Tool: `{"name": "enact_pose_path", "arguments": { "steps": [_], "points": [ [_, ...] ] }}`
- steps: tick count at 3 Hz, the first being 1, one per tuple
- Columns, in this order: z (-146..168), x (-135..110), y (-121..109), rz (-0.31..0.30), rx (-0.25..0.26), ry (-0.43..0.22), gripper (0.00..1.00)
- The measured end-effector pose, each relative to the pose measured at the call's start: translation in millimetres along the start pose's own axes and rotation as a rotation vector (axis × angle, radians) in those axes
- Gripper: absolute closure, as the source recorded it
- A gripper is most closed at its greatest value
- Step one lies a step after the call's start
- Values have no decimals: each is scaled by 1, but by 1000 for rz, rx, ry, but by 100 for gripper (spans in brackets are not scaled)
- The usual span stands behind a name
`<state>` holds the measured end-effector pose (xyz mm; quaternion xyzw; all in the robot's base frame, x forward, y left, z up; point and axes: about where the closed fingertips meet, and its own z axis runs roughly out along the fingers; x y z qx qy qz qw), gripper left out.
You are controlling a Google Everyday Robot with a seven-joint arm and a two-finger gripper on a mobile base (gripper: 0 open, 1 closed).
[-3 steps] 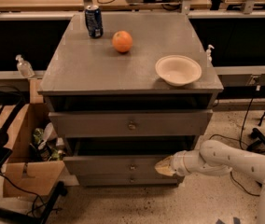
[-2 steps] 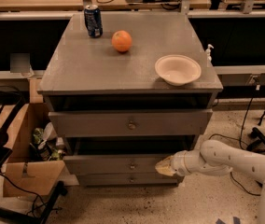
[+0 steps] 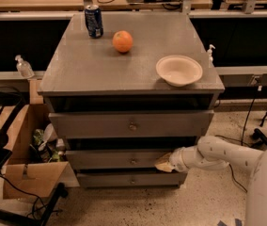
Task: Close middle drawer
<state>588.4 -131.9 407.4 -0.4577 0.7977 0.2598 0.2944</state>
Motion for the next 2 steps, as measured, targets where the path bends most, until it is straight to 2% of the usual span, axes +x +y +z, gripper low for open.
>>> {"name": "enact_pose_path", "arguments": {
  "steps": [1,2],
  "points": [
    [13,-9,-22,18,-4,2,100],
    [13,-9,-22,18,-4,2,100]
  ]
}}
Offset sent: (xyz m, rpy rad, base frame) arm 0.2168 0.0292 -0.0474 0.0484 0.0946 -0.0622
